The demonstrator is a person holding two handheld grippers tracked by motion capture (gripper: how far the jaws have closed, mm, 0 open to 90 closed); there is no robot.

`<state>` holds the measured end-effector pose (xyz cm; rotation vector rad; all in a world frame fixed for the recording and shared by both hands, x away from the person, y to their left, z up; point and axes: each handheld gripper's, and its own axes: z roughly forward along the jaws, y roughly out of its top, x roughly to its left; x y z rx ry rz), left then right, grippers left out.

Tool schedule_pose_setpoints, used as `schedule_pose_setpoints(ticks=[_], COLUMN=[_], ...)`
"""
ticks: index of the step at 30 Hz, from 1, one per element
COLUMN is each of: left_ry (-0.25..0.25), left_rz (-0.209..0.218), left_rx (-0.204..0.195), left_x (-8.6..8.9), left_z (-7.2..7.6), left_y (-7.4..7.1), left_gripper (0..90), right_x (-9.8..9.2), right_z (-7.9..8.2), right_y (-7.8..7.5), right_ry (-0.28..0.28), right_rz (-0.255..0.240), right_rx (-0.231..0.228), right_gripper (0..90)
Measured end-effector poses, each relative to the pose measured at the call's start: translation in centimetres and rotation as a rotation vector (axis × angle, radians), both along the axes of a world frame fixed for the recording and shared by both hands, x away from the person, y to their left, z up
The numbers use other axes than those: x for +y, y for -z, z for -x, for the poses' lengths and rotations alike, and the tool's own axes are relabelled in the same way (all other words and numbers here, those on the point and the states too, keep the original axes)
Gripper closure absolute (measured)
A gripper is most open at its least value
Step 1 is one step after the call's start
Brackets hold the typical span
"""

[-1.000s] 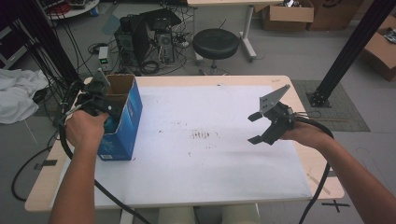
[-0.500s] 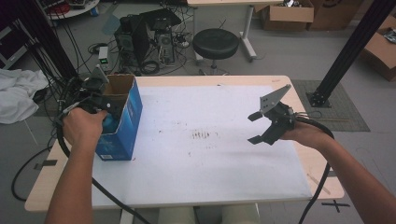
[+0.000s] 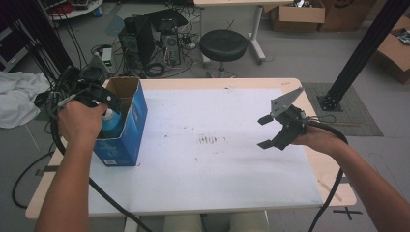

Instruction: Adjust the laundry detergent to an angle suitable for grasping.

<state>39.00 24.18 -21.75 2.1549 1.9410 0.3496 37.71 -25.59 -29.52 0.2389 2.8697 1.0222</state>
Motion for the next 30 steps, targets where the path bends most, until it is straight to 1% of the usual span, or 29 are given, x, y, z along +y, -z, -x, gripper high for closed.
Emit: schedule_pose_setpoints(ticks=[2,3,4,7,8,9,10,11,12,13,14,15,16,17,18,19,20,21,22,23,25,26,27,28,30], left_ry=[0.011,0.026,0.035,0.055,0.073,0.079,0.106,0.106,0.127,0.127,0.150,0.150,0.183,0.183,0.214,0.214,0.251,0.270,0.270,0.293,0.342,0.342,0.363,0.363,0.387], left_rz=[0.002,0.011,0.013,0.017,0.010,0.010,0.008,0.008,0.015,0.015,0.019,0.019,0.015,0.015,0.014,0.014,0.006,0.000,0.000,-0.005,-0.009,-0.009,0.005,0.005,0.004], left_rx=[-0.012,-0.022,-0.027,-0.042,-0.045,-0.048,-0.053,-0.053,-0.064,-0.064,-0.072,-0.072,-0.070,-0.070,-0.077,-0.077,-0.085,-0.088,-0.088,-0.095,-0.096,-0.096,-0.104,-0.104,-0.114], left_x=[-0.3,-0.6,-0.9,-1.4,-1.9,-2.2,-2.9,-2.9,-3.6,-3.6,-4.4,-4.4,-5.1,-5.1,-5.8,-5.8,-6.5,-6.9,-6.9,-7.3,-8.2,-8.2,-8.8,-8.8,-9.4], left_z=[0.0,-0.1,-0.1,-0.1,-0.1,-0.1,-0.2,-0.2,-0.3,-0.3,-0.3,-0.3,-0.4,-0.4,-0.5,-0.5,-0.5,-0.6,-0.6,-0.6,-0.8,-0.8,-1.0,-1.0,-1.1], left_y=[-0.7,-1.4,-1.7,-2.3,-2.6,-2.8,-3.1,-3.1,-3.4,-3.4,-3.5,-3.5,-3.7,-3.7,-3.9,-3.9,-4.0,-4.1,-4.1,-4.2,-4.4,-4.4,-4.6,-4.6,-4.7], left_gripper=[28.8,28.8,28.8,28.8,28.8,28.6,28.4,28.1,27.1,26.8,26.4,25.5,25.3,25.1,24.5,24.5,24.4,24.2,23.3,23.3,21.5,21.5,21.1,21.0,20.9], right_x=[0.0,0.0,0.0,-0.1,-0.1,-0.1,-0.1,-0.1,0.0,0.0,0.0,0.0,0.0,0.0,-0.1,-0.1,-0.1,-0.1,-0.1,-0.1,-0.1,-0.1,-0.1,-0.1,-0.1], right_z=[0.0,0.1,0.1,0.1,0.1,0.1,0.1,0.1,0.1,0.1,0.2,0.2,0.2,0.2,0.2,0.2,0.2,0.2,0.2,0.2,0.2,0.2,0.2,0.2,0.2], right_y=[-0.1,-0.1,-0.1,-0.1,-0.1,-0.2,-0.2,-0.2,-0.2,-0.2,-0.2,-0.2,-0.2,-0.2,-0.2,-0.2,-0.2,-0.2,-0.2,-0.2,-0.1,-0.1,-0.1,-0.1,-0.1], right_ry=[0.000,0.002,0.002,0.003,0.003,0.004,0.006,0.006,0.004,0.004,0.003,0.003,0.005,0.005,0.007,0.007,0.009,0.009,0.009,0.010,0.014,0.014,0.014,0.014,0.015], right_rz=[0.001,0.001,0.000,0.002,0.003,0.002,0.002,0.002,0.002,0.002,0.002,0.002,0.003,0.003,0.003,0.003,0.003,0.003,0.003,0.004,0.006,0.006,0.005,0.005,0.005], right_rx=[-0.003,-0.002,-0.002,-0.003,-0.004,-0.003,-0.003,-0.003,-0.005,-0.005,-0.005,-0.005,-0.004,-0.004,-0.005,-0.005,-0.003,-0.003,-0.003,-0.004,-0.003,-0.003,-0.004,-0.004,-0.003], right_gripper=[15.5,15.5,15.5,15.5,15.5,15.5,15.5,15.5,15.5,15.5,15.5,15.5,15.5,15.5,15.5,15.5,15.5,15.5,15.5,15.5,15.5,15.5,15.5,15.5,15.5])
